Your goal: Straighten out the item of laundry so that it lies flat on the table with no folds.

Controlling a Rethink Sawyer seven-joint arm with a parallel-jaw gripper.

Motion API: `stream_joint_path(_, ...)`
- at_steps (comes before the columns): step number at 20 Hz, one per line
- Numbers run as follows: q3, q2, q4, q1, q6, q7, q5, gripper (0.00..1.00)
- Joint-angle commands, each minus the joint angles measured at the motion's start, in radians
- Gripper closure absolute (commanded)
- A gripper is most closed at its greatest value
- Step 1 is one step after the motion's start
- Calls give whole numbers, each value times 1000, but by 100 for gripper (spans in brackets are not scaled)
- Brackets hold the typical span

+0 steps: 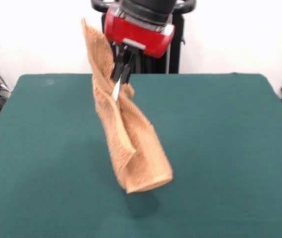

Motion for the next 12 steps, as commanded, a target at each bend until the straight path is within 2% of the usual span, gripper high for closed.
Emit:
stream_joint_path(1, -60, 16, -180, 66, 453, 80, 2, 100)
stream_joint_path(6, -99, 5, -251, 110, 572, 132, -42, 100)
stream_joint_path(12, -118, -12, -228, 133, 540, 148, -58, 100)
